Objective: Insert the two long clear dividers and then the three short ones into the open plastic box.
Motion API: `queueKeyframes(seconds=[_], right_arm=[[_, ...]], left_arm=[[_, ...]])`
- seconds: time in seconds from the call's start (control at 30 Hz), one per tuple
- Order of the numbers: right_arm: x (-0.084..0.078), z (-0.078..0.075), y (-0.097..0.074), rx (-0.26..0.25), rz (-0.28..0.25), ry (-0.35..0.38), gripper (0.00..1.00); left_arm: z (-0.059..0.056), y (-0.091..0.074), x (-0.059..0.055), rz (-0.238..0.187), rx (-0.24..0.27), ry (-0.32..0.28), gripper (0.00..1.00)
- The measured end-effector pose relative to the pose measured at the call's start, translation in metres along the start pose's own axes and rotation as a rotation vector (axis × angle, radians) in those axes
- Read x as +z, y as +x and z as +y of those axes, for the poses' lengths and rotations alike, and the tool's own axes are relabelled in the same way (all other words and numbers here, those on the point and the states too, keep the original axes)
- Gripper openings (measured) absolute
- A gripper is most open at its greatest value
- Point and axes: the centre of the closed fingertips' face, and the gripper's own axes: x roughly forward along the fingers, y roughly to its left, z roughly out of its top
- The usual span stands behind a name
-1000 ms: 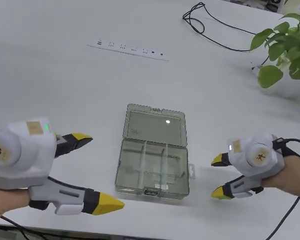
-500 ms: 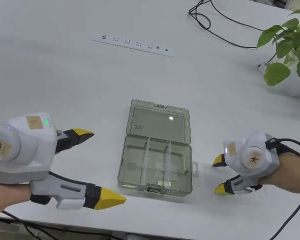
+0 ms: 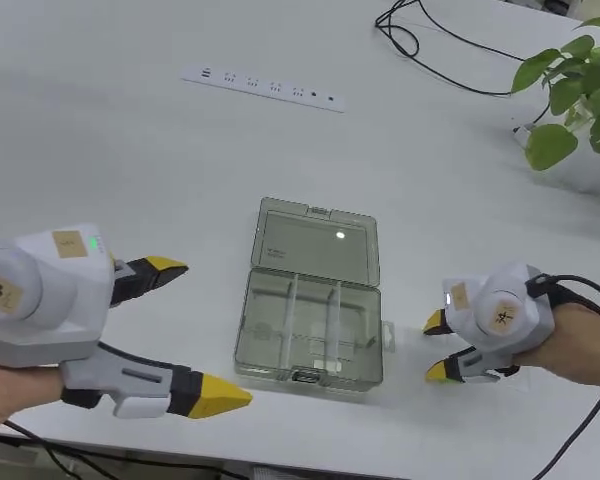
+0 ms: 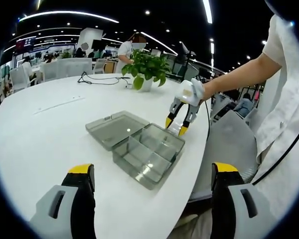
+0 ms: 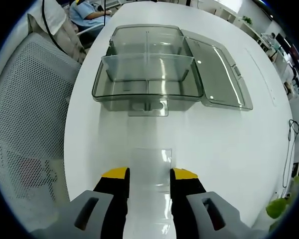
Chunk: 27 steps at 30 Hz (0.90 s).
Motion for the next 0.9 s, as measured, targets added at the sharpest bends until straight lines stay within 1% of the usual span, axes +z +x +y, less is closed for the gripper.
queueKeyframes(seconds=[0.2, 0.3, 0.5, 0.67, 0.8, 0.9], right_arm=[[0.0, 0.0, 0.0, -0.004, -0.005, 0.007, 0.33], [0.0, 0.0, 0.0, -0.018, -0.011, 0.019, 0.33], [0.005, 0.004, -0.003, -0.032, -0.027, 0.029, 0.32], [0.011, 0.005, -0.012, -0.059, -0.046, 0.037, 0.32], [0.017, 0.003, -0.023, -0.097, -0.061, 0.053, 0.32], [0.025, 0.004, -0.034, -0.123, -0.085, 0.057, 0.32]], left_arm=[[-0.001, 0.0, 0.001, -0.002, 0.002, 0.0, 1.0], [-0.003, 0.0, 0.0, 0.003, -0.003, 0.003, 0.99], [-0.005, 0.0, 0.001, 0.009, -0.01, 0.011, 0.99], [-0.004, 0.0, 0.006, 0.002, -0.013, 0.019, 0.99], [-0.005, 0.0, 0.009, -0.004, -0.018, 0.025, 0.99], [-0.005, 0.0, 0.013, -0.016, -0.021, 0.012, 0.97]])
